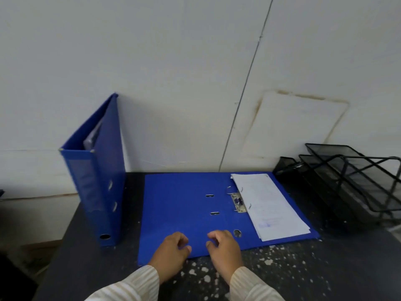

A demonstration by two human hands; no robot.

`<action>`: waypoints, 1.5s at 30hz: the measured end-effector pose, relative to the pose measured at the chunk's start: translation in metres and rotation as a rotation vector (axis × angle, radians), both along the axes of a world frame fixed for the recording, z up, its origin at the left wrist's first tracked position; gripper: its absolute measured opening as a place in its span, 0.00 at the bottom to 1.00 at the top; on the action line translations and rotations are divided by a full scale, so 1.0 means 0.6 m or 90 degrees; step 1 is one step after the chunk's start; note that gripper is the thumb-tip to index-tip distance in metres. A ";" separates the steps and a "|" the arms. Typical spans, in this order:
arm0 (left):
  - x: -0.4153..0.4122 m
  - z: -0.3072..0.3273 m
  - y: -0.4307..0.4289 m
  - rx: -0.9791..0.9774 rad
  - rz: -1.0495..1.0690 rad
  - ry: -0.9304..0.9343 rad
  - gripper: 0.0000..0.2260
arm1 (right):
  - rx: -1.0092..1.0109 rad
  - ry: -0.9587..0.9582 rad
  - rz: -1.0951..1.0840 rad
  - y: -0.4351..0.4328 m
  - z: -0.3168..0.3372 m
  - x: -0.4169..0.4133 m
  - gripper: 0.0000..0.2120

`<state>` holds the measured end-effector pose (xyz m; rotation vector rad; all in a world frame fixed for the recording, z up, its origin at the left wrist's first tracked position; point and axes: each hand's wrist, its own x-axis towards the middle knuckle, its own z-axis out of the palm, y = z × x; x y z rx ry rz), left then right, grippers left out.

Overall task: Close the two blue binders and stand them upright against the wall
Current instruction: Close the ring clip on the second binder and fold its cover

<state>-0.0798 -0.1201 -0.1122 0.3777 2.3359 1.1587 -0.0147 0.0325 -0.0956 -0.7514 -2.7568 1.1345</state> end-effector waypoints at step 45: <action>-0.121 -0.070 0.444 0.018 0.030 -0.089 0.14 | 0.241 -0.149 0.113 0.391 -0.109 -0.077 0.34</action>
